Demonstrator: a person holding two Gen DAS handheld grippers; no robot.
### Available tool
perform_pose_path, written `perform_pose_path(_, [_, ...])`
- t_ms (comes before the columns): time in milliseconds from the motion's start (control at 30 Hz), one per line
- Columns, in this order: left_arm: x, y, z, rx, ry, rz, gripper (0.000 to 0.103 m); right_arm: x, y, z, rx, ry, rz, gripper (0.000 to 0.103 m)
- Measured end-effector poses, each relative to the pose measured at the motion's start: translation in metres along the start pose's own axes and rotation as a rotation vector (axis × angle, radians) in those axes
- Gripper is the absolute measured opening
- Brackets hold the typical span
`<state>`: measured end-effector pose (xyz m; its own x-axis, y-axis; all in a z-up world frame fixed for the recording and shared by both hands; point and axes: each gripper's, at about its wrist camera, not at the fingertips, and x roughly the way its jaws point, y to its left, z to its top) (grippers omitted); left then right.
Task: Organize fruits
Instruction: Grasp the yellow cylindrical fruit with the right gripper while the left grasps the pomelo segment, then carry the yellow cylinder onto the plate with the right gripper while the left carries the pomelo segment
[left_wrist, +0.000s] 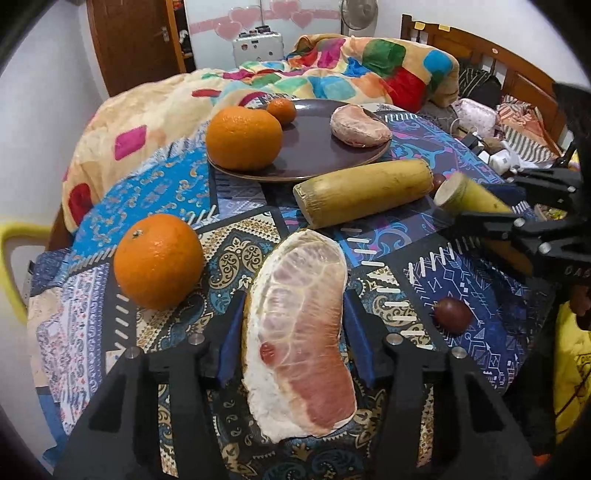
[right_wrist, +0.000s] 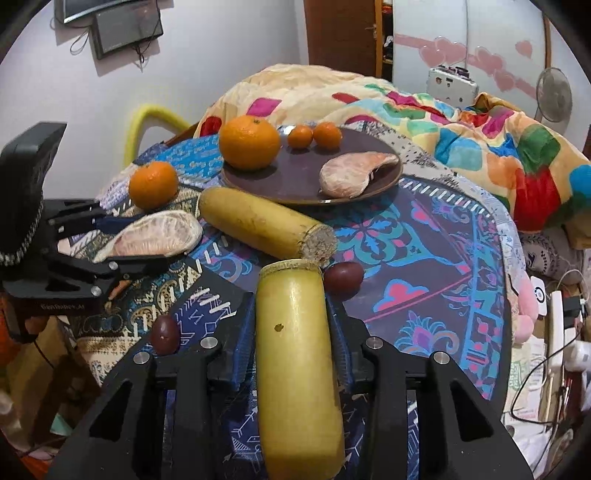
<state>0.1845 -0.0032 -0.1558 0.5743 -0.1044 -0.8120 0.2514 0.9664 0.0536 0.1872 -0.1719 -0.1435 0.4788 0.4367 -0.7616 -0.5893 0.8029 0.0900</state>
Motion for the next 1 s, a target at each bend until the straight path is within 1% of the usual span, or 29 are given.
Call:
perform_pose_path(167, [-0.013, -0.002, 0.000, -0.011, -0.030, 0.022, 0.051, -0.020, 0.000, 0.003, 0.014, -0.057, -0.004, 0.034])
perform_pose_path(333, [-0.035, 0.006, 0.008, -0.061, -0.083, 0.021, 0.051, -0.040, -0.002, 0.009, 0.019, -0.118, -0.014, 0.033])
perform_pose_path(433, [-0.046, 0.007, 0.014, -0.072, -0.119, 0.036, 0.051, -0.048, -0.003, 0.015, 0.014, -0.145, -0.027, 0.033])
perform_pose_path(633, [-0.062, 0.012, 0.026, -0.100, -0.180, 0.054, 0.051, -0.053, -0.005, 0.027, 0.016, -0.174, -0.037, 0.032])
perform_pose_path(767, [-0.064, 0.017, 0.037, -0.116, -0.213, 0.070, 0.051, -0.054, -0.007, 0.037, 0.027, -0.199, -0.022, 0.032])
perform_pose_path(1000, [-0.063, 0.024, 0.053, -0.132, -0.248, 0.081, 0.051, -0.050, -0.004, 0.055, 0.005, -0.227, -0.030, 0.032])
